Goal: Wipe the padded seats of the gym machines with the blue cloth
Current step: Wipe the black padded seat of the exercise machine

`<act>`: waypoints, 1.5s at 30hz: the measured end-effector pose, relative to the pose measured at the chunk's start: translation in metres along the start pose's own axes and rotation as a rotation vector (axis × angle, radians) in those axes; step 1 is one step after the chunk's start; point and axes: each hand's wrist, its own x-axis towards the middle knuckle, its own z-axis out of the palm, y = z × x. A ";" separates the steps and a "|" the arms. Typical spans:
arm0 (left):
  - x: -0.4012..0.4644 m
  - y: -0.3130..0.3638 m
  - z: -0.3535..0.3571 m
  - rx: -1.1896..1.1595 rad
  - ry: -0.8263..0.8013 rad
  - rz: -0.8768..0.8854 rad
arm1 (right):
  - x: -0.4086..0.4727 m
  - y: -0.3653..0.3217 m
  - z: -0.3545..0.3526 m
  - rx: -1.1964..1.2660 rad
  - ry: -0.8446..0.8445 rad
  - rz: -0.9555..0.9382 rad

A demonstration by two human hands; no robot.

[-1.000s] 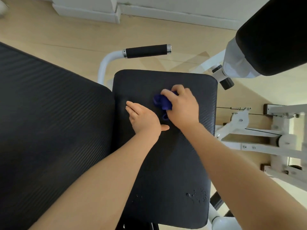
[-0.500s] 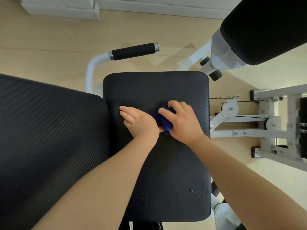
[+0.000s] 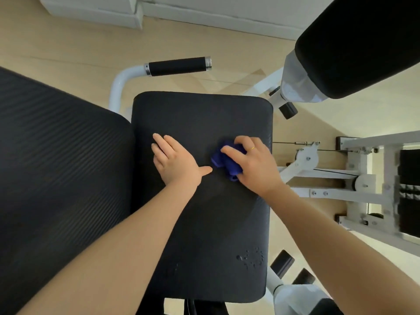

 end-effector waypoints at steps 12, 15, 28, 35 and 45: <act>-0.017 -0.003 0.015 0.344 -0.002 0.424 | -0.003 0.025 -0.013 0.049 0.074 0.088; -0.017 -0.003 0.015 0.337 0.030 0.424 | -0.001 0.043 -0.020 -0.067 -0.010 -0.049; -0.013 -0.001 0.019 0.262 0.001 0.399 | 0.014 0.054 -0.013 0.048 0.046 -0.063; -0.010 0.000 0.020 0.266 0.000 0.394 | 0.059 0.075 -0.020 0.100 0.214 0.236; -0.010 -0.005 0.023 0.241 0.022 0.407 | 0.046 0.052 -0.023 0.037 0.134 0.173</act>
